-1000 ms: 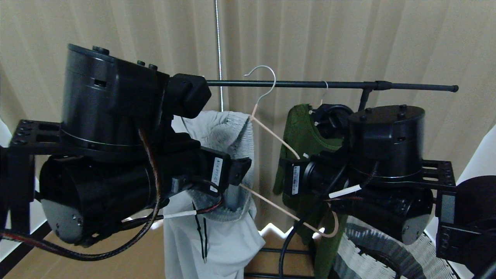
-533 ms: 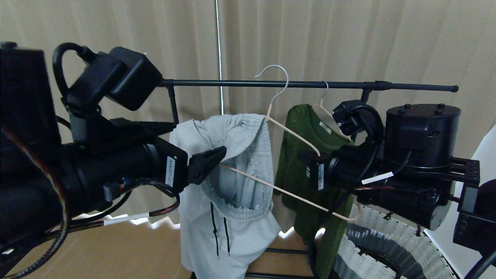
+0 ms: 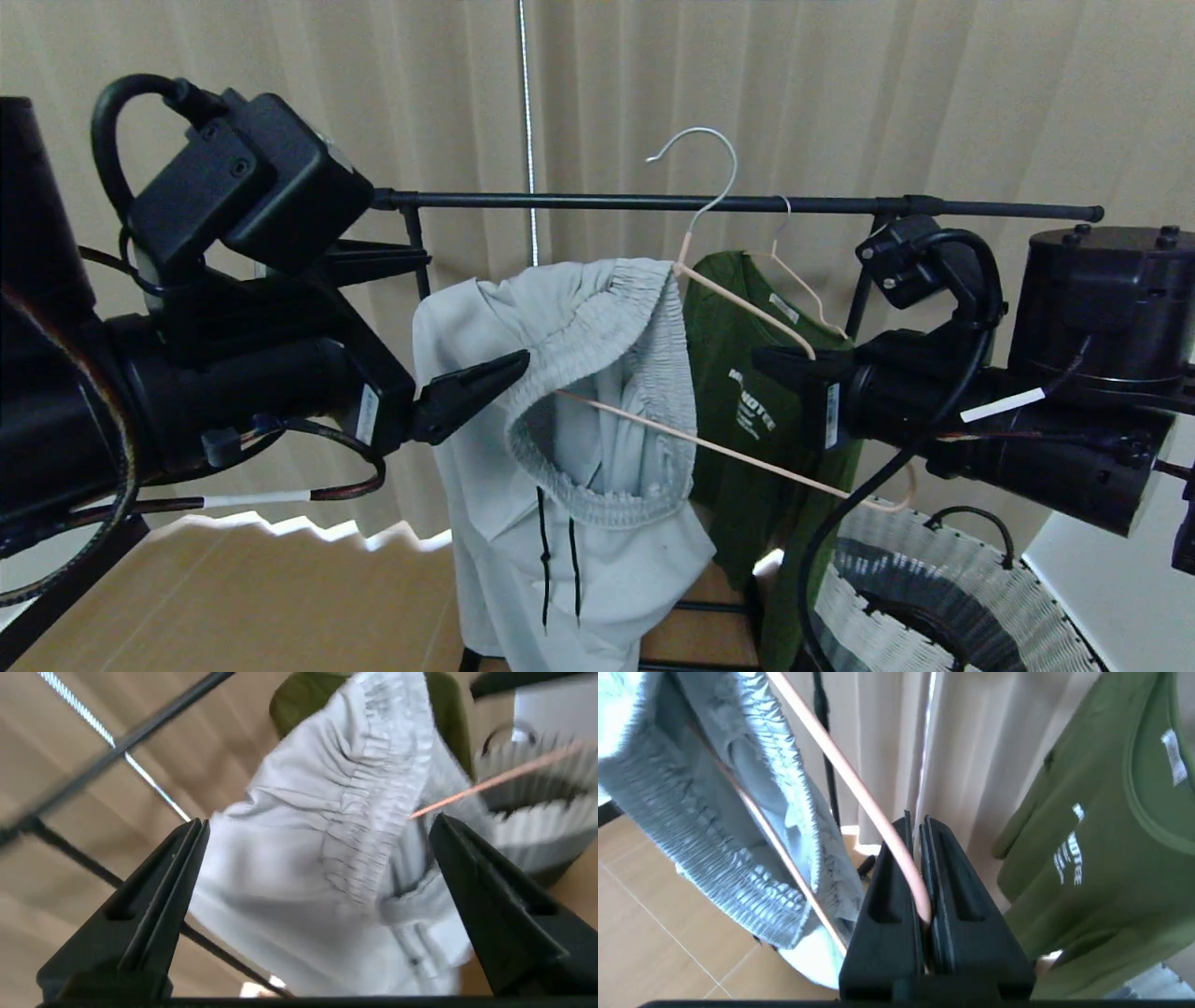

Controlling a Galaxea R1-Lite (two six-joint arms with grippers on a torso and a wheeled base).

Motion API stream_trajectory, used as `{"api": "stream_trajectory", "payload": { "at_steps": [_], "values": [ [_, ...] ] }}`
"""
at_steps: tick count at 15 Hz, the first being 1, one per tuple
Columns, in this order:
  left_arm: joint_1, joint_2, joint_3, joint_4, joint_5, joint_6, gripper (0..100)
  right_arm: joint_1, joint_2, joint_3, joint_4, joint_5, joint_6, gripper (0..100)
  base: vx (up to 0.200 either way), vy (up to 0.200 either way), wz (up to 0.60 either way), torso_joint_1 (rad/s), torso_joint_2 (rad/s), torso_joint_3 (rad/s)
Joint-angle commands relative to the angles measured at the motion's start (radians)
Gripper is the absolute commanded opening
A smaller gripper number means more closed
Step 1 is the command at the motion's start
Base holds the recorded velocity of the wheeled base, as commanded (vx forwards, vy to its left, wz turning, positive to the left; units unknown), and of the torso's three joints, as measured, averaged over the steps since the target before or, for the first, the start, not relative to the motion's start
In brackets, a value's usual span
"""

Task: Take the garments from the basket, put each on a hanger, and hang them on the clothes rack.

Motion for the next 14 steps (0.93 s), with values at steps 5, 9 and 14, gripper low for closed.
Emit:
{"api": "stream_trajectory", "payload": {
  "at_steps": [5,9,14],
  "values": [
    [0.058,0.115,-0.086,-0.002,-0.041,0.148,100,0.025,-0.013,0.007,-0.01,0.028,-0.032,0,0.0,0.0,0.0,0.0,0.0,0.0],
    [0.099,0.152,-0.107,-0.002,-0.041,0.229,100,0.074,-0.034,0.018,-0.011,0.03,-0.063,0,0.0,0.0,0.0,0.0,0.0,0.0],
    [0.092,0.145,-0.098,-0.002,-0.051,0.264,100,0.112,-0.034,0.025,-0.013,0.08,-0.066,0,0.0,0.0,0.0,0.0,0.0,0.0]
  ]
}}
